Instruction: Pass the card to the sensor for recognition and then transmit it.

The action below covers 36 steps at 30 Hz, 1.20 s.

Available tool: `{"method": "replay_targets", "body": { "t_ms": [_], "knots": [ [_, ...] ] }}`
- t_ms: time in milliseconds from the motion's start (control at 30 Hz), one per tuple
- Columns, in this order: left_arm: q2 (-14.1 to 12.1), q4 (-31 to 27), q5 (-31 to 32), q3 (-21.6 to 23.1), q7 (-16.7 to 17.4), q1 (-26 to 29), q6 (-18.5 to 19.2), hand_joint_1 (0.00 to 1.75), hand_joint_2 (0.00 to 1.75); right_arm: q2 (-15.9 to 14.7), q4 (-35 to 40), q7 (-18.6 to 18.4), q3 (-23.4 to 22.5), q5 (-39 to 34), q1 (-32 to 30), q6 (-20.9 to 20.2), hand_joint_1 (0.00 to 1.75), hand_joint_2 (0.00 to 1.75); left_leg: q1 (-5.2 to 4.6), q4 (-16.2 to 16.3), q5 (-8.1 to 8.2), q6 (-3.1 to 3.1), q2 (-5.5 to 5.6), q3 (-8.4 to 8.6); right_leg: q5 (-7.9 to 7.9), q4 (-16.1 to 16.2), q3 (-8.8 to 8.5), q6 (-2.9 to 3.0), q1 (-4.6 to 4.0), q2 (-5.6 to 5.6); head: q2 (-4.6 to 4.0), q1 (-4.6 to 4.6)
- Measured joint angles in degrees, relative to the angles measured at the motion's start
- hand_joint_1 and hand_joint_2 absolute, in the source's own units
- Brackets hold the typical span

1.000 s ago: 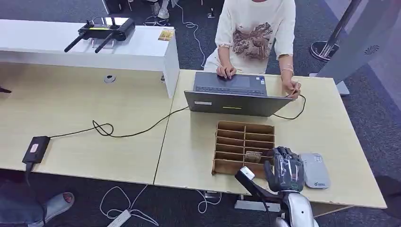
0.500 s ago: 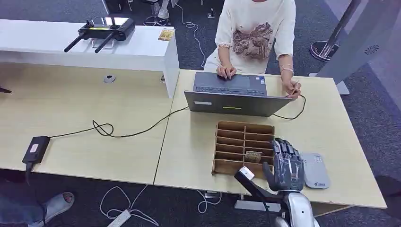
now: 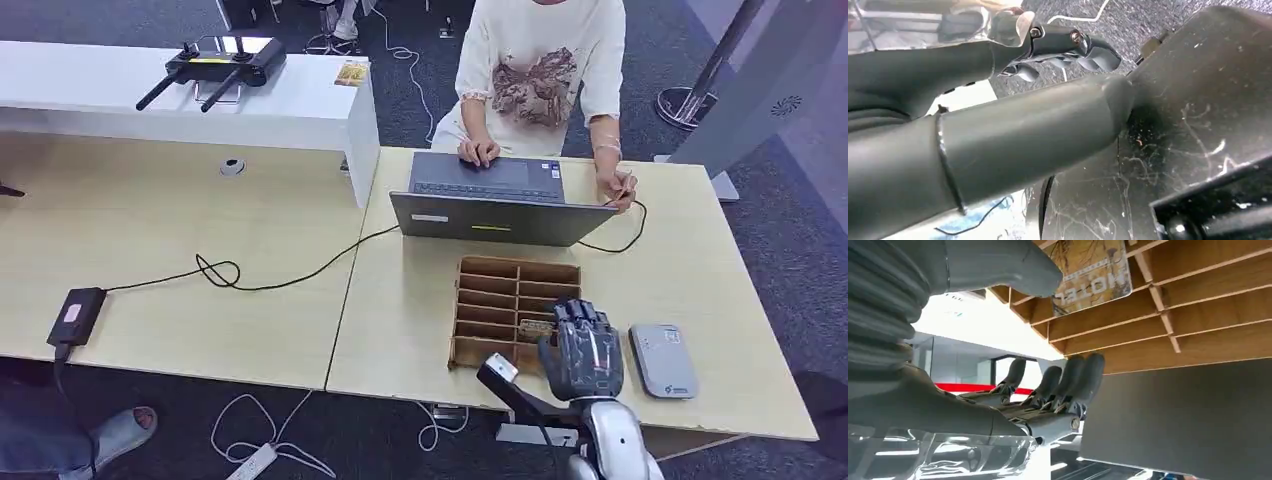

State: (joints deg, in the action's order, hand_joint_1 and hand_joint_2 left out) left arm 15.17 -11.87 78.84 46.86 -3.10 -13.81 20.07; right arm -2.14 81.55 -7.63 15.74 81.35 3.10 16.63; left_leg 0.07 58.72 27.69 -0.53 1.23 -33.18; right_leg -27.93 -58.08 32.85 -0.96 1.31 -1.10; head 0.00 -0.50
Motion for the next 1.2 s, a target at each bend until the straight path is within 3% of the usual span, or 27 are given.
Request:
{"method": "replay_targets", "body": {
  "t_ms": [133,400,867,1200],
  "knots": [
    [0.0,0.0,-0.3,-0.4,0.2,0.1,0.3,0.00,0.00,0.0,-0.4,0.0,0.8,0.0,0.4,-0.1,0.72,1.75,0.00,0.0,0.00,0.00,0.00,0.01,0.00,0.0,0.00,0.00,0.00,0.00,0.00,0.00],
    [0.0,0.0,-1.9,-1.0,1.4,0.3,1.4,0.00,0.00,0.4,-0.8,-0.1,1.8,0.8,0.9,-0.9,0.84,1.75,0.00,0.0,0.00,0.00,-0.01,0.02,0.00,0.0,0.00,0.00,0.00,0.00,0.00,0.00],
    [0.0,-0.2,-4.3,-3.7,3.7,0.7,2.8,0.00,0.00,0.4,-1.5,-0.6,2.3,0.9,1.7,-1.9,0.61,1.75,0.00,0.0,0.00,0.00,0.00,0.15,0.00,0.0,-0.12,0.00,0.00,0.01,0.00,0.00],
    [0.3,-0.2,-7.1,-7.1,6.3,0.9,3.9,0.00,0.00,0.4,-2.0,-1.2,2.3,1.0,2.1,-2.4,0.68,1.75,0.00,0.0,0.01,0.01,0.00,0.19,0.00,0.0,-0.17,0.00,0.00,0.00,0.00,0.00]
  ]
}}
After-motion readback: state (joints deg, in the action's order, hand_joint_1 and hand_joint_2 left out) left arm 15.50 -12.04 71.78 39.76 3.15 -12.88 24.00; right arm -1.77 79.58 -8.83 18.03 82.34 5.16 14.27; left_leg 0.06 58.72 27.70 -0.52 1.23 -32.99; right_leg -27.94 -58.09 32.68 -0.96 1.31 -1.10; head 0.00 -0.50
